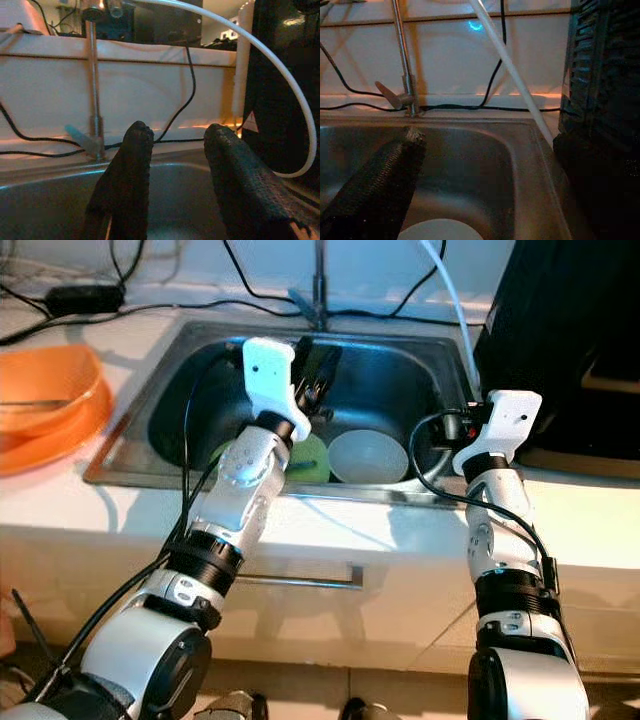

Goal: Kitchen organization

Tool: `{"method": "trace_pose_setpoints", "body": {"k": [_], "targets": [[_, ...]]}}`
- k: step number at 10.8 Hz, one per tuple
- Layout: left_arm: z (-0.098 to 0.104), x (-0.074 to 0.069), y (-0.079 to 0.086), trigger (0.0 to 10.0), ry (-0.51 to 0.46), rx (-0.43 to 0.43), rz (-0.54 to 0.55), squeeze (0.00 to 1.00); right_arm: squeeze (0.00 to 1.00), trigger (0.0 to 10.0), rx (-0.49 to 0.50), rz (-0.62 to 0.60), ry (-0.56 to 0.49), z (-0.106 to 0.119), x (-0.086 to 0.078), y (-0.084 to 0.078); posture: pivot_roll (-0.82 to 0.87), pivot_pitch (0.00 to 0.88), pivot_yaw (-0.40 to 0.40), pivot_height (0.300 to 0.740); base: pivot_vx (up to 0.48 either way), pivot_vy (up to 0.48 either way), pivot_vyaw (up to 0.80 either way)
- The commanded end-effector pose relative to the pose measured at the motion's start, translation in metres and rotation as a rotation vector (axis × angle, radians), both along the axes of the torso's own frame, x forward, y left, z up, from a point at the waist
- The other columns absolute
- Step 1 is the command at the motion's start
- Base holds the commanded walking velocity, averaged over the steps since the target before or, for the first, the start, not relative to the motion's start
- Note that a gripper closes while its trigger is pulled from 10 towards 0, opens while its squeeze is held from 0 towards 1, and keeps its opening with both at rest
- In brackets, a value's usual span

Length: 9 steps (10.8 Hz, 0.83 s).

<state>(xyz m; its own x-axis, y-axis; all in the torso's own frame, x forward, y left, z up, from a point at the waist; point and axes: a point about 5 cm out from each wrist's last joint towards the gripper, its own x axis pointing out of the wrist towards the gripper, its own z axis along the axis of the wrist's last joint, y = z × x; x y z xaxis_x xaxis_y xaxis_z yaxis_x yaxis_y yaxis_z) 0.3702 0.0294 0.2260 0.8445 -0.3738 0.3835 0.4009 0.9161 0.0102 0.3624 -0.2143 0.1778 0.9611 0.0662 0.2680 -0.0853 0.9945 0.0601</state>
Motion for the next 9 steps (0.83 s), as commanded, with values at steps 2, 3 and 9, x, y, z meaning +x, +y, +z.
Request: {"method": "trace_pose_setpoints", "body": {"k": [2, 3, 9], "targets": [[0.0016, -0.0021, -0.003, 10.0, -0.013, -0.003, 0.005, 0.0, 0.0, 10.0, 0.001, 0.007, -0.018, 0.0041, 0.0003, -0.0006, 0.04, 0.091, -0.02, 0.74, 0.0, 0.0, 0.0], [0.002, -0.0019, -0.0027, 10.0, -0.013, -0.004, 0.006, 0.0, 0.0, 10.0, 0.001, 0.007, -0.017, 0.0042, 0.0004, -0.0007, 0.04, 0.093, -0.021, 0.74, 0.0, 0.0, 0.0], [0.0031, -0.002, -0.0005, 10.0, -0.017, -0.016, 0.021, 0.0, 0.0, 10.0, 0.002, 0.012, -0.016, 0.0032, -0.0004, -0.0002, 0.04, 0.106, -0.025, 0.74, -0.134, 0.0, 0.0]]}}
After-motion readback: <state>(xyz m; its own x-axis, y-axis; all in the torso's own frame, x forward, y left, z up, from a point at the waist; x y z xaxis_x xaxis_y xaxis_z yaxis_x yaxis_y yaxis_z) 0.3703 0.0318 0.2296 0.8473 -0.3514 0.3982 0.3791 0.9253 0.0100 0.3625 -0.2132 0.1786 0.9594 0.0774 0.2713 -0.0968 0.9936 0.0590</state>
